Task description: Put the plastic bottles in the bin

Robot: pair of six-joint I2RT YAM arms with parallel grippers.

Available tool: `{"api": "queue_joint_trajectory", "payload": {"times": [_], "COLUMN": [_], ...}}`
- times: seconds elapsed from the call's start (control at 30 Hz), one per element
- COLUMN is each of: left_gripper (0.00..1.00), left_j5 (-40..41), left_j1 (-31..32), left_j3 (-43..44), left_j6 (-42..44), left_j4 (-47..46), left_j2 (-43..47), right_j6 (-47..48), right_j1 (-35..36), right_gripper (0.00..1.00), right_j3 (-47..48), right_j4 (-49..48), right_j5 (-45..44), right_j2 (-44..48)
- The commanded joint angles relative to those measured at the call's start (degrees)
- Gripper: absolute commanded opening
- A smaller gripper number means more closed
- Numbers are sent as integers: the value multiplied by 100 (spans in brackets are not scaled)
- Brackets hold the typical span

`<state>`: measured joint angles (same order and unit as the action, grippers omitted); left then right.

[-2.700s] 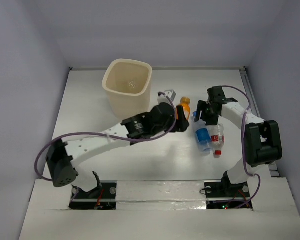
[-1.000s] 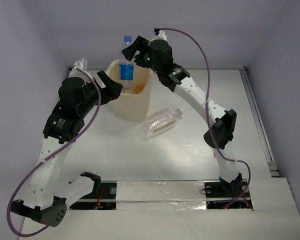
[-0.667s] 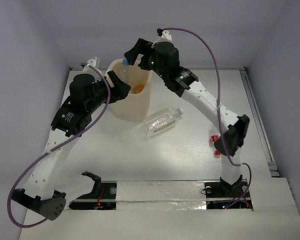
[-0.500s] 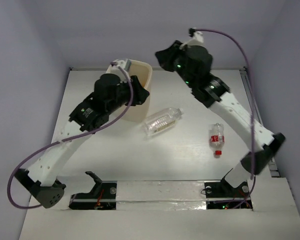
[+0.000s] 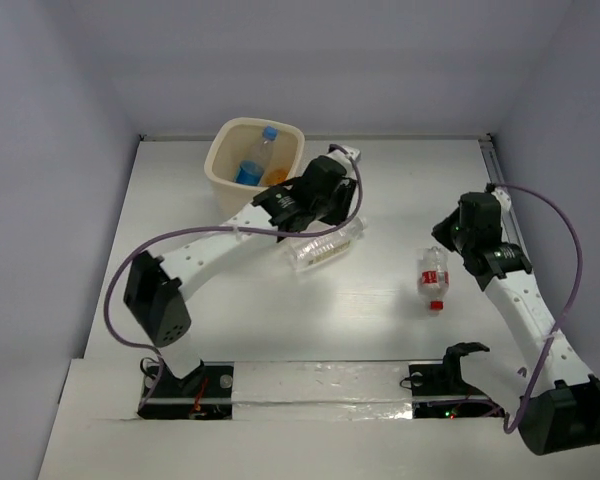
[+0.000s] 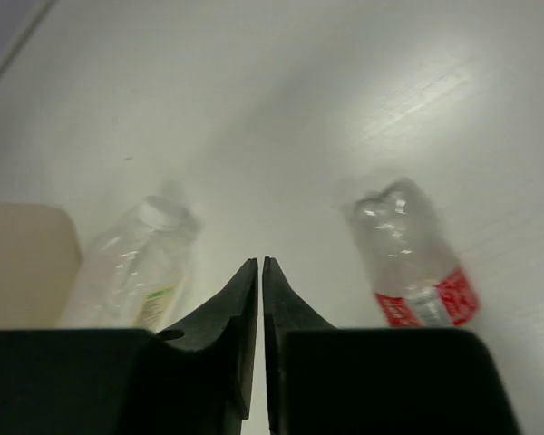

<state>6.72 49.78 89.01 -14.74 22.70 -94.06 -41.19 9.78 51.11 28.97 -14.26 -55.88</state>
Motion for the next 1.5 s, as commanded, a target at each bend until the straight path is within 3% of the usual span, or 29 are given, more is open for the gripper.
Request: {"api": "queue_joint_trajectory", "payload": {"times": [0.0,0.03,0.07,0.13,0.23,0.33,0.37,0.47,0.8,1.03,1.23,1.4,1.47], "left_gripper": [47,59,74,82,84,86,93,99,99,99,99,91,83], "left_j5": [540,636,672,620,339,119,6,-127,-1331,-1454,-1287,-1095,-1059], "left_j1": [-3,-3,-3,-73,-284,-408,-408,-408,-522,-575,-575,-575,-575], "left_j3": [485,720,818,1151,1241,980,865,460,28,82,-164,-288,-332], "left_j6": [594,682,875,973,1061,1227,1333,1720,2001,1967,1905,1686,1615], "left_j4": [23,94,190,357,481,516,481,377,270,332,156,-37,-142], "left_j2": [-489,-630,-770,-1157,-1474,-1519,-1484,-1378,-1501,-1896,-2020,-2055,-2046], "right_j6": [-47,-21,66,172,339,410,427,392,445,787,1148,1368,1455], "right_j1": [-651,-897,-960,-1048,-1110,-1171,-1224,-1224,-1277,-1277,-1277,-1277,-1277], "right_gripper": [14,37,50,81,95,100,100,100,100,100,100,100,98], "right_j3": [-399,-479,-593,-664,-743,-831,-840,-840,-796,-568,-471,-374,-322], "right_j4": [206,223,232,310,495,609,575,575,583,662,609,575,557], "right_j5": [343,476,564,618,583,451,485,556,512,433,1004,1074,1110], "right_j2": [262,235,235,218,209,323,393,367,297,-168,-810,-1285,-1557]}}
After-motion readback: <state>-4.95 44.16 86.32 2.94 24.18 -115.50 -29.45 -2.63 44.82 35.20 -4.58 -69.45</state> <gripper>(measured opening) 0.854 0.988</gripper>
